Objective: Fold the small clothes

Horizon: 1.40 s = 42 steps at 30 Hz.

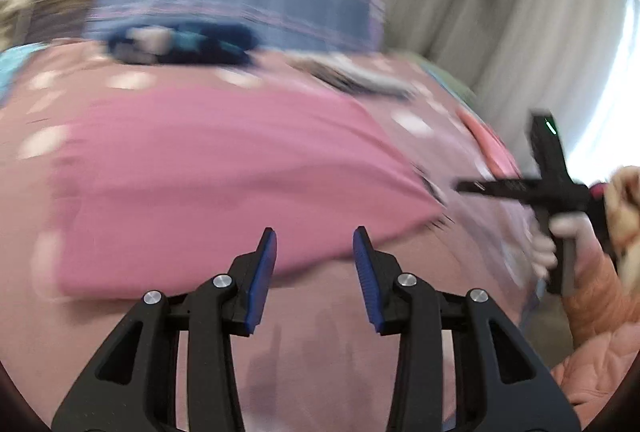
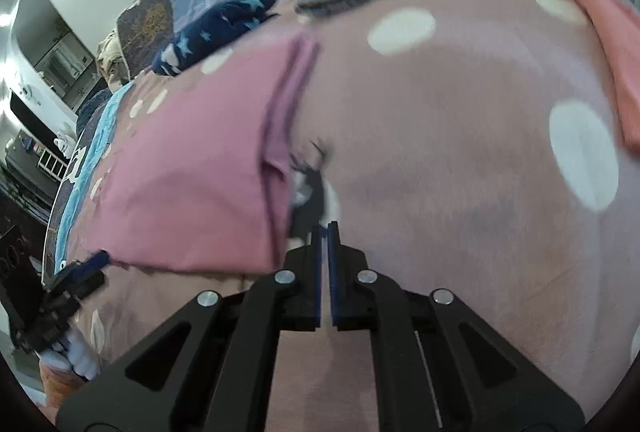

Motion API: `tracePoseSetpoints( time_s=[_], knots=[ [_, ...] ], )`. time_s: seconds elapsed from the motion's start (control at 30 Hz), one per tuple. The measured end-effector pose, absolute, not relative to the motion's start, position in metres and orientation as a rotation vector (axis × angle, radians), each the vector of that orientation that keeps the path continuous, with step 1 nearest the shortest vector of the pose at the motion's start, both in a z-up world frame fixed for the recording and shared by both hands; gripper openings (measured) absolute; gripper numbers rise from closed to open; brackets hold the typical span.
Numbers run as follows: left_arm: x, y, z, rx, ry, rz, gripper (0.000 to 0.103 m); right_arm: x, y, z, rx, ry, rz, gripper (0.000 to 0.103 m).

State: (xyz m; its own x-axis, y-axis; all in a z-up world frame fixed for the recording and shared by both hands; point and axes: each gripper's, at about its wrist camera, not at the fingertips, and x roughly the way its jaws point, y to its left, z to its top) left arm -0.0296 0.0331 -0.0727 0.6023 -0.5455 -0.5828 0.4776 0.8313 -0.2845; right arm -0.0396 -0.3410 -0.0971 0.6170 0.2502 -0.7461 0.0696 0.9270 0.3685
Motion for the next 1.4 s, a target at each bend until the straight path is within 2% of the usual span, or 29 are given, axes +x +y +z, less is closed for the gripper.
tracePoseSetpoints(
  time_s=[0.17,0.3,0.4,0.57,0.67,0.83,0.97,1.1,1.13,1.17,1.2,1.23,1.4],
  knots=[
    [-0.025,0.139,-0.079,-0.238,0.683,-0.322,0.04,-0.004,-0.285,-0.076,0.273,0.897,0.209,0.01],
    [-0.026,0.172,-0.09,-0.249,0.689,-0.297,0.035,0.034,-0.216,-0.057,0.154,0.89,0.334,0.014],
    [-0.019,0.175,-0.097,-0.235,0.707,-0.336,0.034,0.065,-0.156,-0.043,0.052,0.874,0.448,0.024],
    [0.012,0.181,-0.112,-0.261,0.762,-0.377,0.034,0.124,-0.065,-0.04,-0.035,0.911,0.567,0.025],
    [0.022,0.177,-0.122,-0.284,0.793,-0.418,0.034,0.151,-0.014,-0.042,-0.108,0.928,0.602,0.032],
    [0.034,0.18,-0.128,-0.356,0.823,-0.484,0.034,0.182,0.068,-0.055,-0.262,0.952,0.624,0.036],
    [0.04,0.177,-0.129,-0.356,0.838,-0.504,0.039,0.198,0.112,-0.076,-0.389,0.975,0.587,0.037],
    [0.044,0.172,-0.129,-0.338,0.852,-0.517,0.04,0.209,0.134,-0.098,-0.498,0.998,0.513,0.04],
    [0.046,0.171,-0.129,-0.338,0.856,-0.521,0.039,0.209,0.136,-0.102,-0.516,0.992,0.509,0.034],
    [0.049,0.17,-0.129,-0.339,0.862,-0.528,0.036,0.209,0.138,-0.103,-0.54,0.962,0.504,0.003],
    [0.051,0.17,-0.13,-0.346,0.867,-0.539,0.01,0.21,0.139,-0.103,-0.545,0.95,0.501,0.003],
    [0.054,0.171,-0.131,-0.367,0.883,-0.557,0.001,0.211,0.136,-0.097,-0.51,0.929,0.505,0.003],
    [0.026,0.179,-0.109,-0.408,0.82,-0.61,0.001,0.226,0.113,-0.068,-0.284,0.893,0.515,0.003]
  ],
)
